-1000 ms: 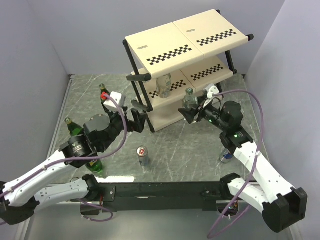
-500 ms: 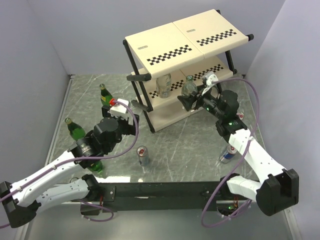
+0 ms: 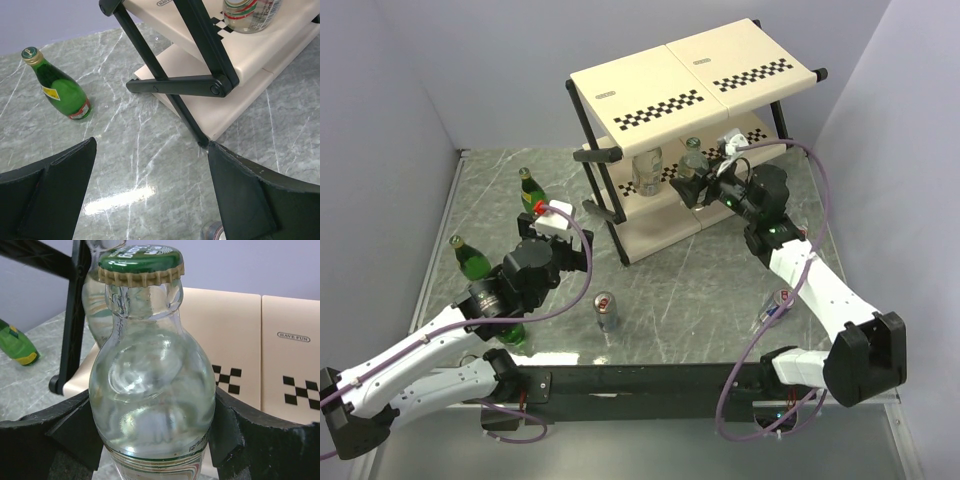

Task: Place and organize the beverage onto the shelf
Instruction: Place the drink on the shelf.

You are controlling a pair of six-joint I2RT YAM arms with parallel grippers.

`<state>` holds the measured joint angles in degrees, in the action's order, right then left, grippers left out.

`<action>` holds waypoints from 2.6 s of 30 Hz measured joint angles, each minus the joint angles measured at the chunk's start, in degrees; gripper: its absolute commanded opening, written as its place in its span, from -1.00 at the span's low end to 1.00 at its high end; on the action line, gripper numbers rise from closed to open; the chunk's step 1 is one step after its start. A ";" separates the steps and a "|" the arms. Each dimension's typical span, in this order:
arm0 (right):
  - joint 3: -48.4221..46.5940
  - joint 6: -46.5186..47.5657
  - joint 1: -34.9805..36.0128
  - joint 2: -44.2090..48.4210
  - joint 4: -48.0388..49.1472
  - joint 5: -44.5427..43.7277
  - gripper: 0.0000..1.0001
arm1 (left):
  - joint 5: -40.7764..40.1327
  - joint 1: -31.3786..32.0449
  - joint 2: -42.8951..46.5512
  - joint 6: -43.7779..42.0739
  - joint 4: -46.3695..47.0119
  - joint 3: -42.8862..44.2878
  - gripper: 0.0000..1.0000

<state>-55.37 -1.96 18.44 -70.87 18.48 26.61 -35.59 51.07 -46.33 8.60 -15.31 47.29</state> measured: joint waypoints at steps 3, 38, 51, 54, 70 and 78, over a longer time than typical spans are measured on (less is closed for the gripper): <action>-0.92 -0.09 -0.02 -1.46 0.63 -0.02 -1.00 | -0.31 0.00 -0.02 0.00 0.00 -0.09 0.99; -7.28 -2.54 -0.70 -14.93 12.50 -3.39 -1.00 | -1.88 0.00 -1.27 0.02 0.87 -0.46 0.99; -8.87 -1.11 -0.70 -18.10 17.62 -5.35 -1.00 | -2.27 -0.02 -1.29 0.00 0.85 -0.46 0.99; -8.87 -1.07 -0.70 -18.12 17.79 -5.46 -1.00 | -2.29 -0.02 -1.29 -0.02 0.85 -0.46 0.99; -8.87 -0.66 -0.57 -18.75 19.02 -5.68 -0.93 | -2.29 -0.04 -1.29 -0.39 0.85 -0.46 0.99; -8.79 -0.52 -0.52 -19.39 20.61 -5.70 -0.84 | -2.29 -0.04 -1.29 -0.42 0.85 -0.46 0.99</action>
<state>-64.16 -2.48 17.91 -90.26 39.09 20.91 -37.89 51.03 -47.62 8.19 -14.46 46.83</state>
